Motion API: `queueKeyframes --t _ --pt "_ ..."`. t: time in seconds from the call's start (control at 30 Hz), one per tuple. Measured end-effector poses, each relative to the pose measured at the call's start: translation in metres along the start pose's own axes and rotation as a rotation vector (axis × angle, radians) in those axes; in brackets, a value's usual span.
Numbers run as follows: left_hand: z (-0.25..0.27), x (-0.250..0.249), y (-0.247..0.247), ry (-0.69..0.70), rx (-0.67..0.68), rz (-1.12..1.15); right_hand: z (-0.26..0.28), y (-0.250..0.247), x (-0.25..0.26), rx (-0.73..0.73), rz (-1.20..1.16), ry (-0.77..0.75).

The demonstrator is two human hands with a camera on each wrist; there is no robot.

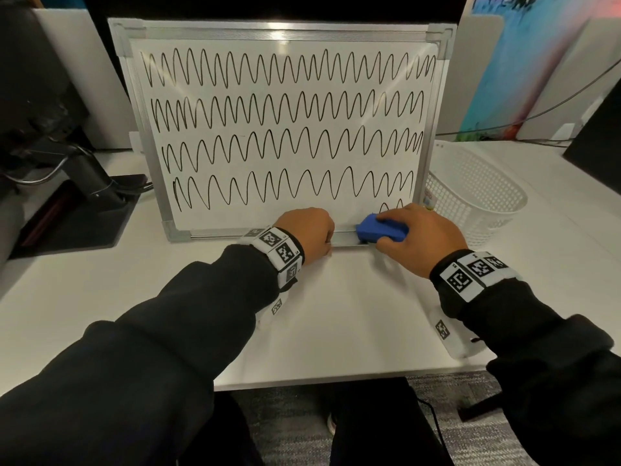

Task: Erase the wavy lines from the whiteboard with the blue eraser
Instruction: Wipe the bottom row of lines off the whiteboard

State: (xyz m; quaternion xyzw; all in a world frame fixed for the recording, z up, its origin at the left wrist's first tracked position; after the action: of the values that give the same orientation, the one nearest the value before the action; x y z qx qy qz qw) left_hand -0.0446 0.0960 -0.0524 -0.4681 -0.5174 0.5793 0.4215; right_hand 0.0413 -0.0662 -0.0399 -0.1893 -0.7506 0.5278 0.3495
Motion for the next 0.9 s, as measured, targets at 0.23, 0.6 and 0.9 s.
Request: queueKeyframes --t 0.23,0.6,0.9 --pt "-0.004 -0.005 0.001 0.029 0.026 0.016 -0.001 -0.005 0.005 -0.043 -0.004 -0.024" --pt "-0.01 -0.022 0.001 0.049 0.001 -0.04 0.0 -0.004 0.001 -0.008 -0.043 0.004" --pt "-0.019 -0.026 0.002 0.025 0.033 -0.022 0.003 -0.005 -0.009 -0.013 0.012 0.05"
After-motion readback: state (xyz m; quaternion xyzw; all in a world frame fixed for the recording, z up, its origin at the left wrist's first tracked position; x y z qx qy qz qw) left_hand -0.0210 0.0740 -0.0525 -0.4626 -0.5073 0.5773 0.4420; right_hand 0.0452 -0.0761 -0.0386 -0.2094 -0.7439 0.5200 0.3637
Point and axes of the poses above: each hand's wrist, its own z-axis away from the middle knuckle, its own y-axis out of the palm, x = y × z, the point moved 7 cm from there along -z, towards the middle knuckle, and after that the axes turned 1 degree about y, right-handed, at the moved point
